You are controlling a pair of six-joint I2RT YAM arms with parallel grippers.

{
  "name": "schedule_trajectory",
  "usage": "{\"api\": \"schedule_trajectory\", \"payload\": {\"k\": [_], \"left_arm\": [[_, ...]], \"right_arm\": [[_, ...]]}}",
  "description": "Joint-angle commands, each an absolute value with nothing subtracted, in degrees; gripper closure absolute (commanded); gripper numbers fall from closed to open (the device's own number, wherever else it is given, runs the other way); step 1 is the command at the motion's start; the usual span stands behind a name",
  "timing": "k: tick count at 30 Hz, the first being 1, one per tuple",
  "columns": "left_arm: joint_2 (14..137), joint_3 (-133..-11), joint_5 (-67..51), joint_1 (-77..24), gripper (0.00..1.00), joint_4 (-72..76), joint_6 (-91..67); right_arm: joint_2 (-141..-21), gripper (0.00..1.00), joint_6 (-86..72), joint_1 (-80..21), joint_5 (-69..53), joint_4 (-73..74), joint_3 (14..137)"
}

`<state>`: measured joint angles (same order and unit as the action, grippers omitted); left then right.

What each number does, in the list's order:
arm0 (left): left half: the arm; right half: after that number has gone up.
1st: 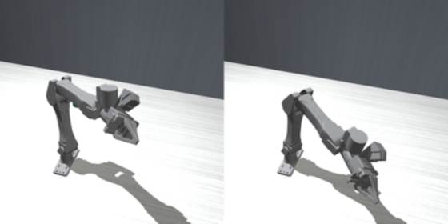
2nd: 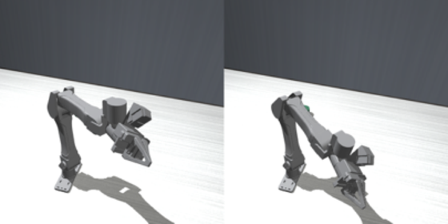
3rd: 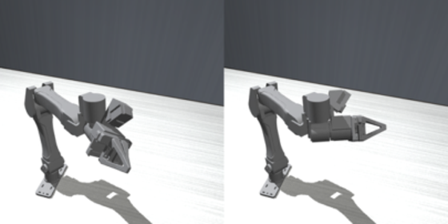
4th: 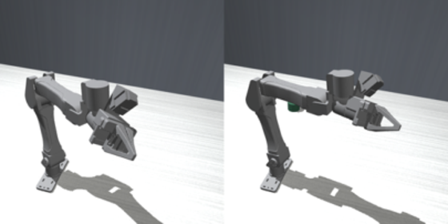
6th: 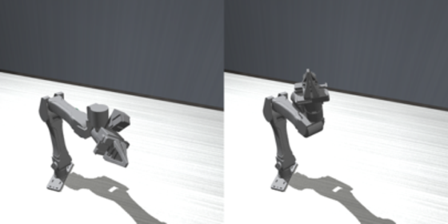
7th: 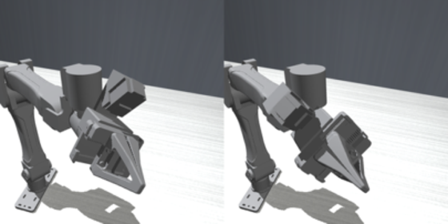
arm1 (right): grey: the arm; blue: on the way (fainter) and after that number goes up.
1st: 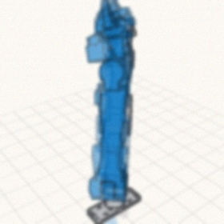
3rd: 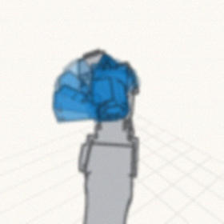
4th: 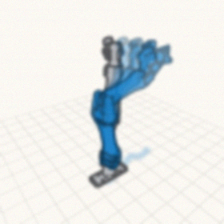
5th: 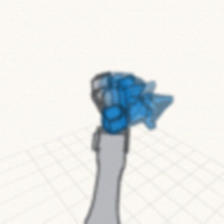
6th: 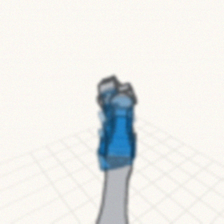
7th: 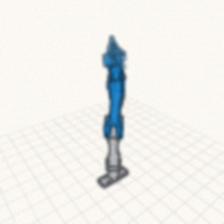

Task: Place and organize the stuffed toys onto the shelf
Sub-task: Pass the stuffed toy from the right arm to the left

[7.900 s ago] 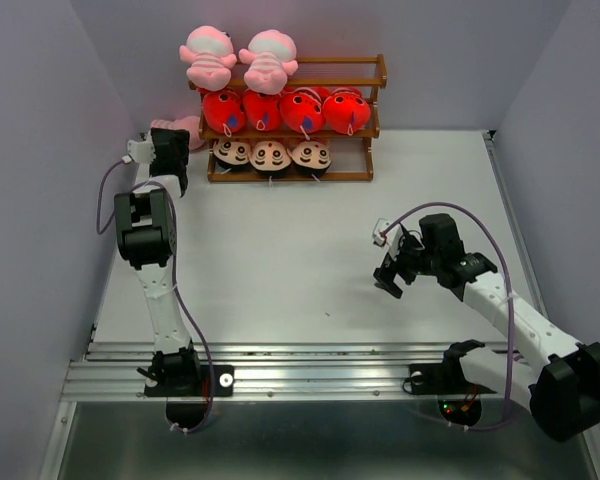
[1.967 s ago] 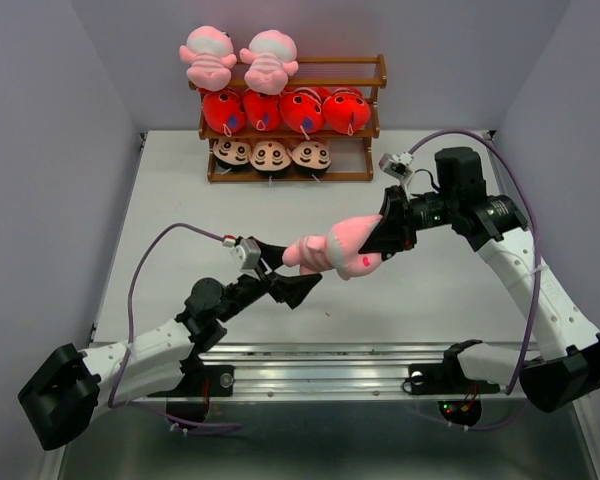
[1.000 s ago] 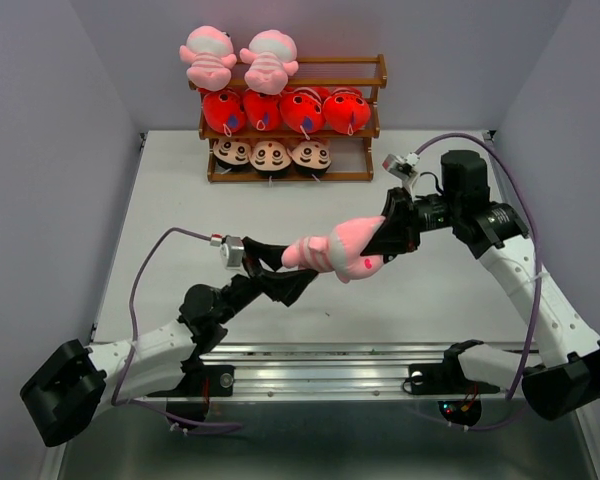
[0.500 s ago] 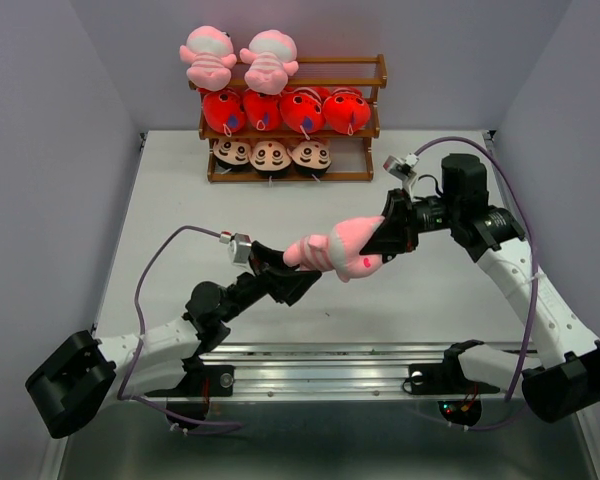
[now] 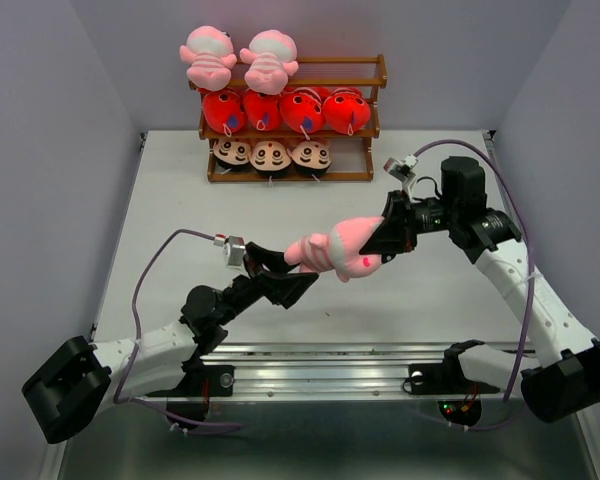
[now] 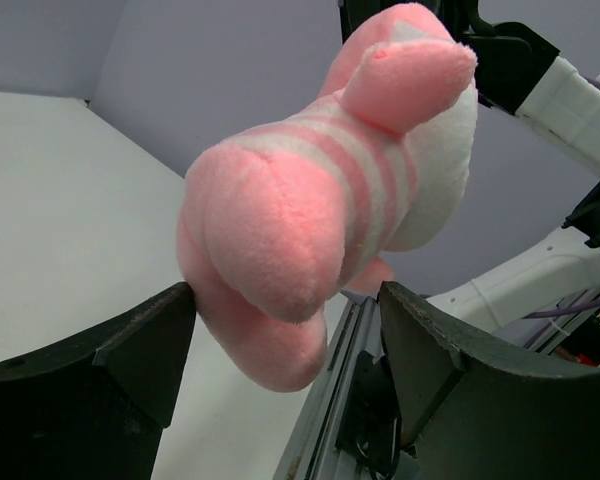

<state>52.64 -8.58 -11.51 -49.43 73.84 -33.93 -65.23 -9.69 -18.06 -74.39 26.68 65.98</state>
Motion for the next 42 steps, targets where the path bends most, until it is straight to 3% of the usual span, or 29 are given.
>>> {"api": "schedule_trajectory", "payload": {"k": [1,8,14,23,33,42], "left_arm": [[52.47,-8.61,-11.60,-49.66,0.16,97.73,-32.70],[56.33,-10.98,-12.48,-49.66,0.18,101.51,-32.52],[60.99,-12.48,-13.97,-49.66,0.36,107.13,-34.80],[61.18,-11.87,-13.27,-49.66,0.53,111.36,-35.51],[49.14,-12.22,-9.41,-49.66,0.32,96.34,-29.27],[49.38,-13.53,-10.98,-49.66,0.25,92.10,-30.41]], "right_arm": [[-63.81,0.91,-13.79,-17.31,-77.34,19.87,63.64],[-62.58,0.91,-20.21,-17.31,-78.75,12.22,59.94],[-62.23,0.91,-20.30,-17.31,-78.84,11.78,59.07],[-61.00,0.90,-19.25,-17.31,-76.64,11.87,57.57],[-60.29,0.87,-18.63,-16.70,-74.88,12.04,56.34],[-60.73,0.87,-18.81,-16.70,-75.93,11.95,56.51]]}}
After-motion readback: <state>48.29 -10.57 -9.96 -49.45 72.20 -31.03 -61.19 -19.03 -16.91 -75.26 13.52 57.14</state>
